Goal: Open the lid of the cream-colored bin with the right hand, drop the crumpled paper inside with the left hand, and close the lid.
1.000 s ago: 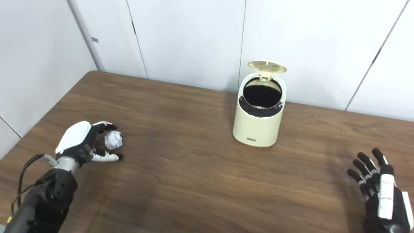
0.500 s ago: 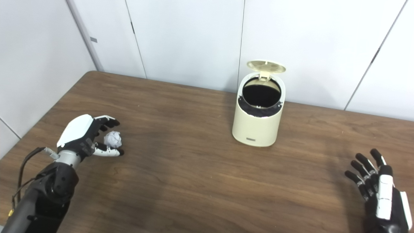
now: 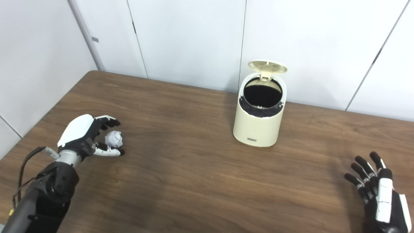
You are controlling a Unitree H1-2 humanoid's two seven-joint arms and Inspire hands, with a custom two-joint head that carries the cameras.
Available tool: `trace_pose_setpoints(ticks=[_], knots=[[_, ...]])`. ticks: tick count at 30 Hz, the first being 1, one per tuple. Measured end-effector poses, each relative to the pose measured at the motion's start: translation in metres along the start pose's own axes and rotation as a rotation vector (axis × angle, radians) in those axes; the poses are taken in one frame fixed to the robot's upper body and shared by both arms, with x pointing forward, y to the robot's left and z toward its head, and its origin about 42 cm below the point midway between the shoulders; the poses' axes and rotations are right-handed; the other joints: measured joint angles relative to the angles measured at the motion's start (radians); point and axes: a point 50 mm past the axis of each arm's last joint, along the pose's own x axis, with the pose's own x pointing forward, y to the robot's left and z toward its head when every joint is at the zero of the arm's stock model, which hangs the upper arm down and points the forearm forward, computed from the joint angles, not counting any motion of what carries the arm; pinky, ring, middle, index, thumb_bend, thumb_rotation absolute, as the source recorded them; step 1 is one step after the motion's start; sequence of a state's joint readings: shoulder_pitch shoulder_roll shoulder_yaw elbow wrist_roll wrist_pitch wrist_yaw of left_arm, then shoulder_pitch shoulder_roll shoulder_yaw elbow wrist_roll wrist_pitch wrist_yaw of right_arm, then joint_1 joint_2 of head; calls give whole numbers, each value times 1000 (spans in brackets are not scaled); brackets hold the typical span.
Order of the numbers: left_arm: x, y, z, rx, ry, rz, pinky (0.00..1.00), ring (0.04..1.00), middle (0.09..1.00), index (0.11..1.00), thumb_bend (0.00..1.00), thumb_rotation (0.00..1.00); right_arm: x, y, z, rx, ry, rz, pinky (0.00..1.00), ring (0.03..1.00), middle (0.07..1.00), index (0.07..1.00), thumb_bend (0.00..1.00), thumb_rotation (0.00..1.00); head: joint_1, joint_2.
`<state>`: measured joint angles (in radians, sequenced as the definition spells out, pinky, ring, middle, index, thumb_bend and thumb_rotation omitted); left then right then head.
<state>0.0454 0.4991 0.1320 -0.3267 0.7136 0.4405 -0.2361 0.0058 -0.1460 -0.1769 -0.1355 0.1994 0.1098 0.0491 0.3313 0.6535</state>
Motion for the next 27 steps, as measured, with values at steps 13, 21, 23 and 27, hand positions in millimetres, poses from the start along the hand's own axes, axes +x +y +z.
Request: trace_pose_setpoints(ticks=[13, 21, 23, 27], knots=[[7, -2, -2, 14, 7, -17, 664, 734, 758, 717, 814, 38, 0, 0, 2, 6, -6, 4, 749, 852, 844, 937, 456, 975, -3, -2], [9, -1, 0, 14, 3, -24, 653, 714, 736, 713, 809, 44, -1, 0, 3, 5, -11, 2, 763, 855, 854, 942, 449, 976, -5, 0], [9, -1, 0, 13, 5, -25, 648, 707, 732, 713, 808, 40, -1, 0, 3, 6, -10, 2, 766, 857, 855, 941, 447, 974, -5, 0], [9, -1, 0, 11, 5, -25, 644, 702, 727, 713, 802, 41, -1, 0, 3, 8, -10, 2, 774, 860, 857, 945, 457, 974, -5, 0]])
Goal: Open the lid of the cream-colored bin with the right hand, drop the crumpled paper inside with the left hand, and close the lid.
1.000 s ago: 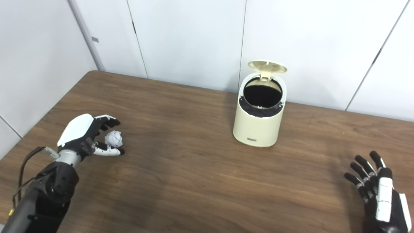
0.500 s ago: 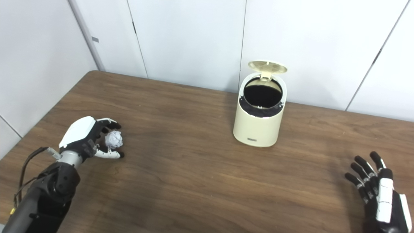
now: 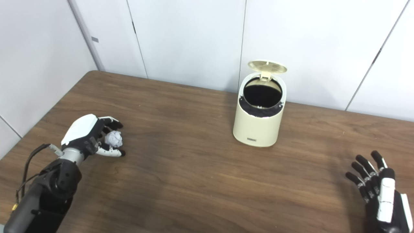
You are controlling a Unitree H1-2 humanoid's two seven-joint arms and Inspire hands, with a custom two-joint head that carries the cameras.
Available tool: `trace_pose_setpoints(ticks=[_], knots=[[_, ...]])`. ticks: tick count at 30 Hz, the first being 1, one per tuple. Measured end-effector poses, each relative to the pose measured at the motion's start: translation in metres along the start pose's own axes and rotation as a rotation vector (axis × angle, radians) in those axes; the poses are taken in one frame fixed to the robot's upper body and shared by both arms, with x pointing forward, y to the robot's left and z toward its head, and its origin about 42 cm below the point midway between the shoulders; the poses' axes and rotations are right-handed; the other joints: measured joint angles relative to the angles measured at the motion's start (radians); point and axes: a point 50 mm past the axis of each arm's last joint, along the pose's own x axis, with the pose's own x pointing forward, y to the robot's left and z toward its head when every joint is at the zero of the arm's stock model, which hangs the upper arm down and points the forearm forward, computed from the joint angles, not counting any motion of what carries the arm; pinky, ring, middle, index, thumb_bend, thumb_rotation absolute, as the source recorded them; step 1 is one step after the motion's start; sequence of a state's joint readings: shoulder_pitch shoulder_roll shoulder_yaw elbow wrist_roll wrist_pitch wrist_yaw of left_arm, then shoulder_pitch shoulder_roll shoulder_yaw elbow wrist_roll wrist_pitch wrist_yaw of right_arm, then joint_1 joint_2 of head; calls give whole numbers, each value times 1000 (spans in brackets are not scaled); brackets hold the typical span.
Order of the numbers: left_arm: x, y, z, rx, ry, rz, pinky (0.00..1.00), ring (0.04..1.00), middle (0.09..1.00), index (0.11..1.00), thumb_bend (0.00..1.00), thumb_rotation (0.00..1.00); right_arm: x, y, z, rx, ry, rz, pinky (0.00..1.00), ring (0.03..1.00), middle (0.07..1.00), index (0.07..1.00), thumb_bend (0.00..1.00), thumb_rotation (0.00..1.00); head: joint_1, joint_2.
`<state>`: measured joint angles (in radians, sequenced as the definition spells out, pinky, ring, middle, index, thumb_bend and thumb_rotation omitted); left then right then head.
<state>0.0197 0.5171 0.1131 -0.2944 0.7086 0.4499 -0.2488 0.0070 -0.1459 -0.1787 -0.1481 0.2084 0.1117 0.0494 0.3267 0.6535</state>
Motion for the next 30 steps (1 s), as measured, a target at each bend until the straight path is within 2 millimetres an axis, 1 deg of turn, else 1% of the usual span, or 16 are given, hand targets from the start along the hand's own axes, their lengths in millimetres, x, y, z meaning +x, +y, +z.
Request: trace_pose_setpoints(ticks=[2, 10, 12, 17, 23, 28, 30], knots=[[0, 0, 0, -5, -2, -2, 659, 714, 734, 714, 805, 28, 0, 0, 0, 0, 2, 0, 782, 867, 863, 951, 462, 974, -3, 2], [5, 0, -7, 6, 16, -14, 665, 713, 735, 709, 797, 53, 0, -1, -4, 3, 11, 1, 764, 864, 857, 949, 449, 980, -3, 3], [6, 0, -7, 14, 14, -18, 646, 698, 724, 702, 795, 55, 0, -1, -4, 3, 11, 1, 767, 864, 860, 948, 449, 976, -5, 5], [9, 2, -3, 19, 8, -34, 640, 700, 733, 696, 793, 27, 0, -2, -4, 7, 10, 1, 777, 869, 861, 948, 468, 970, -3, 8], [11, 3, -1, 36, -3, -37, 603, 664, 707, 682, 799, 1, 0, -2, -4, 10, 4, 13, 793, 875, 866, 952, 470, 974, -2, 9], [12, 3, -1, 31, -2, -40, 591, 647, 692, 674, 776, 0, -1, -2, -4, 19, 3, 11, 782, 872, 866, 951, 465, 967, -3, 9], [14, 3, -3, 23, 2, -39, 546, 604, 664, 659, 768, 0, -1, -2, -4, 22, 0, 12, 777, 865, 860, 948, 455, 968, -5, 9]])
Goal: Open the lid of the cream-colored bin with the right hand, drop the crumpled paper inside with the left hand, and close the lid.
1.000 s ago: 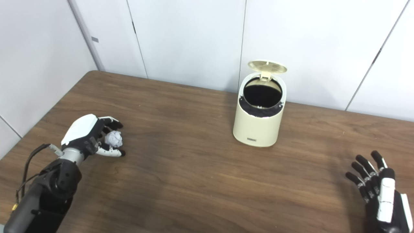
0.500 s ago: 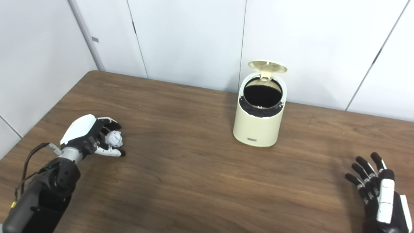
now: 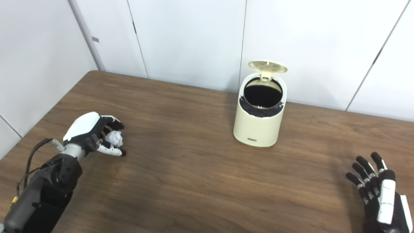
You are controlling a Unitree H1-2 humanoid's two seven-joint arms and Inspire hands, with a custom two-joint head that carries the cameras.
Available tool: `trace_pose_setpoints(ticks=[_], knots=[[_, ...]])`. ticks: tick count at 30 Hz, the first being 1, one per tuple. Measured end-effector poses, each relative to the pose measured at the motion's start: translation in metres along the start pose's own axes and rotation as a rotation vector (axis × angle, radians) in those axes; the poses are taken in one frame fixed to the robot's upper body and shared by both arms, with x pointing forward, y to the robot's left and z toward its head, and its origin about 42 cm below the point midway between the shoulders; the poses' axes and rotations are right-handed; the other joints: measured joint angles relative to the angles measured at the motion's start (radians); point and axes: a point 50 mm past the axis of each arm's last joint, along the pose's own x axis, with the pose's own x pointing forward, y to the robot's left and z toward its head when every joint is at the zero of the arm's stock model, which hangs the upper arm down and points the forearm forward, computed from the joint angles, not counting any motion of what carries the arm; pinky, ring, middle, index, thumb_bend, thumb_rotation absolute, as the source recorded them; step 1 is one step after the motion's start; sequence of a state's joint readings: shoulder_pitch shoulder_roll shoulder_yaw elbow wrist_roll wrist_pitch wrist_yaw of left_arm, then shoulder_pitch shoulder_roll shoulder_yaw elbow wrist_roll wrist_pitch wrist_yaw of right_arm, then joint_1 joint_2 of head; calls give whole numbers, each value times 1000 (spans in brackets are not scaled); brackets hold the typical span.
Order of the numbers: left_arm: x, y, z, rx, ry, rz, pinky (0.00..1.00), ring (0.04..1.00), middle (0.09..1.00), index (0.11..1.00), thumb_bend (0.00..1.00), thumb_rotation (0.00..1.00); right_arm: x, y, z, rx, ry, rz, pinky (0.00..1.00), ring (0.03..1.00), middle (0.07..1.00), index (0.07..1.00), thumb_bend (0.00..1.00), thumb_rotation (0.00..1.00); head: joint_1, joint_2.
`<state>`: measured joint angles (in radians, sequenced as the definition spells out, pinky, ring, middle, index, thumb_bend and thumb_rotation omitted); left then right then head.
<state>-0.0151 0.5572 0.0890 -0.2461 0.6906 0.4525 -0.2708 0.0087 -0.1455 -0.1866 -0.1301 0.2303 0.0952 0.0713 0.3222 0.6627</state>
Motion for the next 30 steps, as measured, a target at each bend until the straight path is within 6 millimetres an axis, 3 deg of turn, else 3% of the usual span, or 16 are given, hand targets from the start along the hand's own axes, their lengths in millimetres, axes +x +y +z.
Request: trace_pose_setpoints(ticks=[1, 2, 4, 5, 7, 10, 17, 19, 30], knots=[[0, 0, -1, -4, 2, -1, 529, 588, 654, 655, 765, 0, 0, 0, 0, 1, -4, 0, 776, 863, 857, 947, 452, 968, 0, 0], [0, 0, -1, -12, 2, -3, 470, 530, 574, 647, 658, 0, 0, 0, 0, 2, -6, 0, 774, 861, 854, 946, 460, 962, 0, 0], [1, 0, -2, -22, 4, -4, 415, 474, 507, 637, 570, 0, 0, -1, 0, 4, -7, -1, 772, 858, 853, 945, 472, 954, 0, 2], [2, -1, -2, -25, 5, -6, 384, 444, 465, 591, 542, 0, 0, -1, 0, 4, -7, -1, 768, 857, 854, 944, 471, 952, 0, 2], [3, -3, -3, -31, 12, -8, 339, 401, 480, 512, 526, 0, 0, -1, 1, 5, -8, -1, 758, 852, 853, 945, 471, 959, 2, 3], [3, -3, -4, -34, 13, -1, 395, 446, 441, 524, 518, 0, 0, -1, 1, 9, -11, -1, 760, 852, 851, 945, 468, 956, 3, 5], [4, -4, -5, -34, 17, 5, 507, 532, 520, 470, 516, 0, -1, -2, 2, 36, -13, -2, 778, 861, 873, 958, 467, 962, 8, 6], [4, -4, -4, -34, 15, 6, 502, 482, 519, 466, 504, 0, -1, -2, 2, 37, -13, -3, 774, 860, 872, 954, 475, 955, 9, 8], [4, -4, -4, -34, 18, 7, 516, 462, 524, 462, 500, 0, -1, -3, 2, 52, -13, -4, 792, 863, 879, 955, 475, 953, 6, 9]])
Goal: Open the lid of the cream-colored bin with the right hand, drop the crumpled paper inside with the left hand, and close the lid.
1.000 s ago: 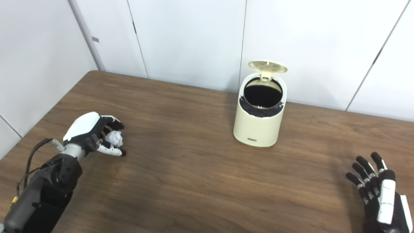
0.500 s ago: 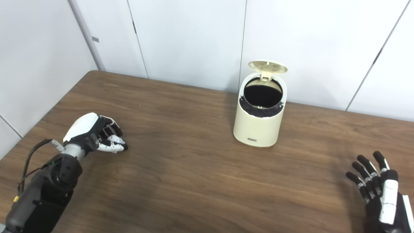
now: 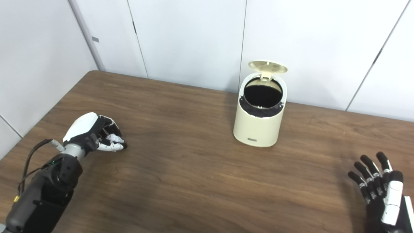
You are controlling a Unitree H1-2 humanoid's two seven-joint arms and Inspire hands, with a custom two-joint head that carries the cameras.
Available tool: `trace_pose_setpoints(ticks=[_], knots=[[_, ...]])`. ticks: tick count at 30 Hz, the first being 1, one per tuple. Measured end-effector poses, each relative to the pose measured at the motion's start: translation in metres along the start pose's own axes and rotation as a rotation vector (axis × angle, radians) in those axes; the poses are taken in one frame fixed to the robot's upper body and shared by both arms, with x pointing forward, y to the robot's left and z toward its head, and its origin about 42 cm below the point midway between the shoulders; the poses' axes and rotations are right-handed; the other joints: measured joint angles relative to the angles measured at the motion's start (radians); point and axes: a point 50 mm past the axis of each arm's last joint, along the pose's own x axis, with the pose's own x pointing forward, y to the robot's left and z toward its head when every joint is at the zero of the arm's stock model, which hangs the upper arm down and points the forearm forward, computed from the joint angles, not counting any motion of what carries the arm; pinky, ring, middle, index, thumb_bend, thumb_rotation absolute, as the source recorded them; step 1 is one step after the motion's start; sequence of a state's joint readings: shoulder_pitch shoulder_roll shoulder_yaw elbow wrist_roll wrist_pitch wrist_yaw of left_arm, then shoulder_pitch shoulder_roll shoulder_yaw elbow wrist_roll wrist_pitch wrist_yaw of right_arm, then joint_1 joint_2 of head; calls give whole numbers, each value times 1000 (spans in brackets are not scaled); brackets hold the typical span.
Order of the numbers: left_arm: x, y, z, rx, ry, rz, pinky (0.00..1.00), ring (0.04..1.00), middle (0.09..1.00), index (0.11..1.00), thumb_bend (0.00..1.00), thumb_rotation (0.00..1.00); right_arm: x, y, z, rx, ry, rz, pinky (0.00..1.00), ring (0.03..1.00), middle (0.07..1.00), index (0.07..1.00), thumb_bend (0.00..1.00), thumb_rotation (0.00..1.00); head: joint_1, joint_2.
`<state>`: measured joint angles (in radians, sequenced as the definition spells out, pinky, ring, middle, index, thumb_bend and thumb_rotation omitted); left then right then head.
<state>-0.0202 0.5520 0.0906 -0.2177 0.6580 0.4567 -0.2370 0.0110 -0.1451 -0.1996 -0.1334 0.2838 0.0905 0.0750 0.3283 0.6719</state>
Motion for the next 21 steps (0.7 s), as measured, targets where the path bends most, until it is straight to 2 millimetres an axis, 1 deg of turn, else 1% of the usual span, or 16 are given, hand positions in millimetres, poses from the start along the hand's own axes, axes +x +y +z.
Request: trace_pose_setpoints(ticks=[5, 8, 10, 13, 16, 21], knots=[[-1, 0, 0, 0, -1, 0, 478, 428, 498, 487, 503, 0, 0, -1, 0, 9, -1, -1, 795, 866, 872, 948, 472, 945, -8, 3], [-3, 1, 1, 0, -10, 4, 465, 423, 489, 492, 503, 0, 0, -1, 0, 8, 1, -2, 796, 860, 865, 940, 471, 946, -8, 5], [-6, 4, 5, -1, -27, 17, 455, 419, 483, 494, 503, 0, -1, -1, -1, 7, 2, -3, 785, 853, 860, 938, 464, 953, -8, 6], [-11, 11, 14, 9, -53, 40, 469, 420, 483, 495, 504, 0, -1, -1, -1, 3, 3, -2, 774, 853, 861, 941, 452, 976, -9, 8], [-14, 16, 20, 15, -67, 55, 458, 407, 481, 499, 503, 0, -1, 0, -1, -2, 5, -1, 778, 862, 868, 944, 440, 992, -8, 8], [-16, 15, 25, 6, -72, 42, 438, 397, 480, 502, 502, 0, -1, 0, -1, -11, 6, -1, 789, 869, 874, 947, 426, 1000, -14, 8]])
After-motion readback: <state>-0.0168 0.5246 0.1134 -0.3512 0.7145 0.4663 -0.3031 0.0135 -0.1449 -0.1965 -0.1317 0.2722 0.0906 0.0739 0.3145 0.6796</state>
